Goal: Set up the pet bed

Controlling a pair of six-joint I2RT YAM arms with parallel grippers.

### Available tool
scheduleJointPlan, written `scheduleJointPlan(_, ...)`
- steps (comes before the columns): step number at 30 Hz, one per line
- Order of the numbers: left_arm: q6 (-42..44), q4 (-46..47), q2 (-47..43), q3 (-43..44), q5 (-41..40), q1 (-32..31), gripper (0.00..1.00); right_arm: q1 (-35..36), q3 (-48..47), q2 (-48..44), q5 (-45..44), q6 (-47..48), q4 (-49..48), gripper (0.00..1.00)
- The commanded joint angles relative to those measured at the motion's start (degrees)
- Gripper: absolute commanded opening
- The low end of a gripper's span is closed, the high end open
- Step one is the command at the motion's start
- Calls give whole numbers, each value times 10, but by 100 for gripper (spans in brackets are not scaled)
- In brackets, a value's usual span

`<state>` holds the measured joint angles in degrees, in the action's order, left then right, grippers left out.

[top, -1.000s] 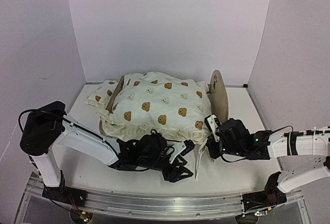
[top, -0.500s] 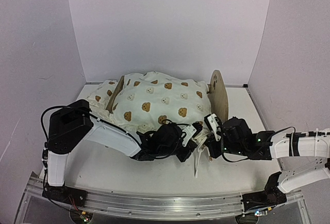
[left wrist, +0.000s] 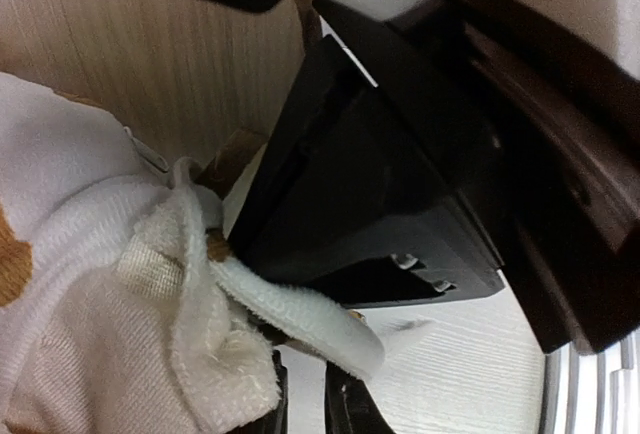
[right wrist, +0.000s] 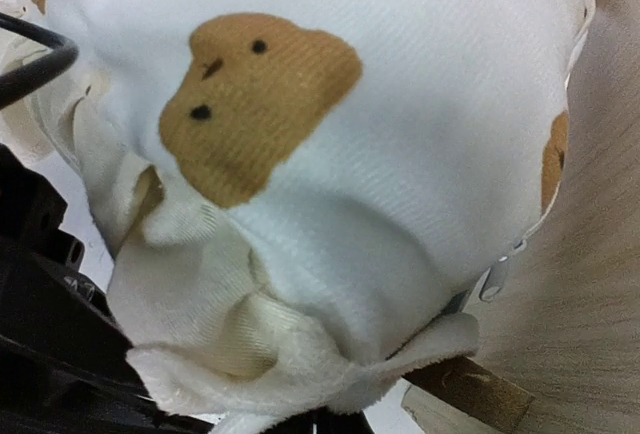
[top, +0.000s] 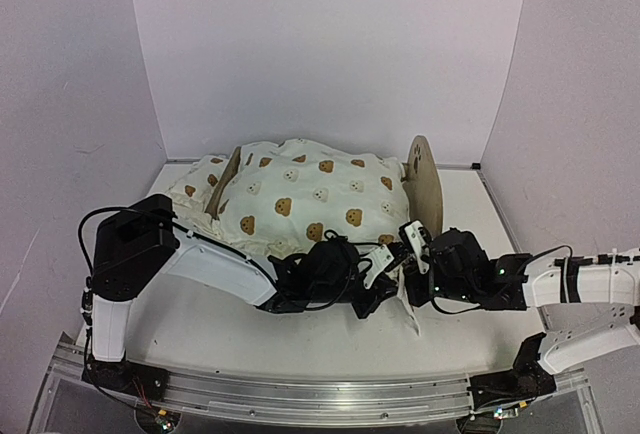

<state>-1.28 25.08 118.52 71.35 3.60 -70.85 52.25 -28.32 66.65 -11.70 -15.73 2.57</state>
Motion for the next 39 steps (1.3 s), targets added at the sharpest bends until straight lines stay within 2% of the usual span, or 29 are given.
scheduleJointPlan(1,-4,31,-21,13,39,-1,18,-2,-4,-5,-28,-17,15,0)
scheduleJointPlan(7,-34,31,-4,33,38,2,31,-2,1,-10,14,16,1,0)
scheduleJointPlan(11,-54,31,5,48,33,7,35,-2,2,-16,40,40,-3,0)
scheduleJointPlan(14,-57,30,12,56,28,10,34,-2,4,-22,49,52,-4,0)
scheduleJointPlan(20,-58,27,23,68,22,14,21,-2,11,-36,84,60,-15,0)
scheduleJointPlan(23,-63,26,22,69,11,16,18,-2,13,-35,111,65,-19,0)
scheduleJointPlan(26,-71,25,19,71,0,19,22,-2,20,-34,113,63,-20,0)
scheduleJointPlan(32,-69,26,9,67,62,18,34,-2,11,-20,108,61,-12,0)
scheduleJointPlan(34,-66,26,7,67,71,18,35,-2,6,-17,109,65,-11,0)
scheduleJointPlan(37,-67,25,10,71,53,19,30,-2,-2,-17,113,76,-13,0)
scheduleJointPlan(39,-69,25,13,78,46,19,21,-2,-4,-16,136,82,-13,0)
